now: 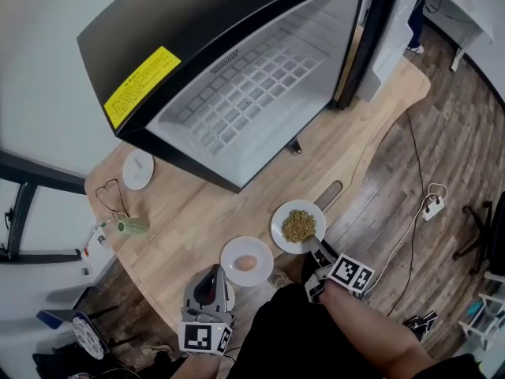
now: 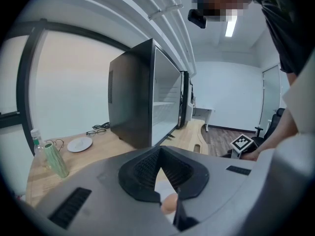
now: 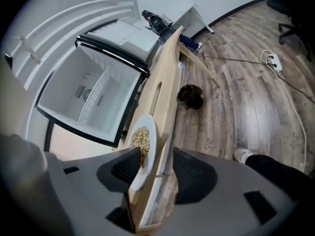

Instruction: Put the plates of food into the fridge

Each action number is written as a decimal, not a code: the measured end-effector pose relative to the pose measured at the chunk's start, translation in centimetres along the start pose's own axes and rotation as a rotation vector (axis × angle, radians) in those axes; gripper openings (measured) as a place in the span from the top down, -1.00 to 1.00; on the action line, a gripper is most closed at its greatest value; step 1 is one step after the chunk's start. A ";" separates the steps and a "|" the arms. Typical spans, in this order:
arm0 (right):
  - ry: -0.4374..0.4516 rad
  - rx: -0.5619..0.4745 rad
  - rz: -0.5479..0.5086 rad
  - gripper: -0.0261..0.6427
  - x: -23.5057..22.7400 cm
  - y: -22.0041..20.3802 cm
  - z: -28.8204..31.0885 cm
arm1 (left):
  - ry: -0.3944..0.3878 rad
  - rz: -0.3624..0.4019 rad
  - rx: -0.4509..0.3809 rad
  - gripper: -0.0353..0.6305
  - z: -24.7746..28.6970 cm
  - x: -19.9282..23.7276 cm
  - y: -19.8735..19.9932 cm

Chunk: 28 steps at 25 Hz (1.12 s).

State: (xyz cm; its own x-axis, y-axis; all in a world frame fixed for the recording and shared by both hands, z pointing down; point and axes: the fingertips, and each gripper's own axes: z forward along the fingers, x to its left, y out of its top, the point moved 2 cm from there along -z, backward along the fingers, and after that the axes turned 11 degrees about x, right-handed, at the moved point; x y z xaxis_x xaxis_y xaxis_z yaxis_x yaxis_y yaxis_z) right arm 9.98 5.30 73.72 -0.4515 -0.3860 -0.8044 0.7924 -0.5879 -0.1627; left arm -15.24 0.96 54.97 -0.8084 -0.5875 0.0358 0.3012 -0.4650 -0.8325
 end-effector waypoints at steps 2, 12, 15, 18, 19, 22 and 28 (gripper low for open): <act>0.027 -0.007 -0.025 0.41 0.5 0.1 0.0 | -0.001 0.001 0.004 0.88 -0.1 0.1 -0.2; 0.169 -0.029 0.008 0.83 2.2 0.3 -1.4 | -0.006 -0.012 -0.001 0.88 -0.5 0.5 -0.7; 0.190 -0.016 0.020 0.83 2.5 0.3 -1.6 | -0.012 -0.011 -0.009 0.88 -0.4 0.3 -0.5; 0.228 -0.036 0.041 0.84 3.3 1.1 -2.0 | -0.018 -0.009 -0.026 0.88 -0.5 0.1 -0.1; 0.243 -0.043 0.036 0.84 3.8 1.5 -2.1 | -0.019 -0.009 -0.032 0.88 -0.5 0.1 0.1; 0.253 -0.050 0.038 0.84 5.3 2.2 -2.5 | -0.017 -0.008 -0.050 0.88 -0.5 0.1 0.5; 0.259 -0.032 -0.019 0.84 9.3 3.9 -3.1 | -0.010 -0.003 -0.088 0.88 -0.8 0.1 2.5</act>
State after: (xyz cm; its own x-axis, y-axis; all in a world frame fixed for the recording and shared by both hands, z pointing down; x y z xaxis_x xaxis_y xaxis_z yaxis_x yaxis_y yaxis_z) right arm 10.17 1.64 63.87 -0.3497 -0.1783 -0.9197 0.7993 -0.5688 -0.1937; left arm -14.97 0.26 52.44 -0.8042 -0.5928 0.0438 0.2523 -0.4071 -0.8779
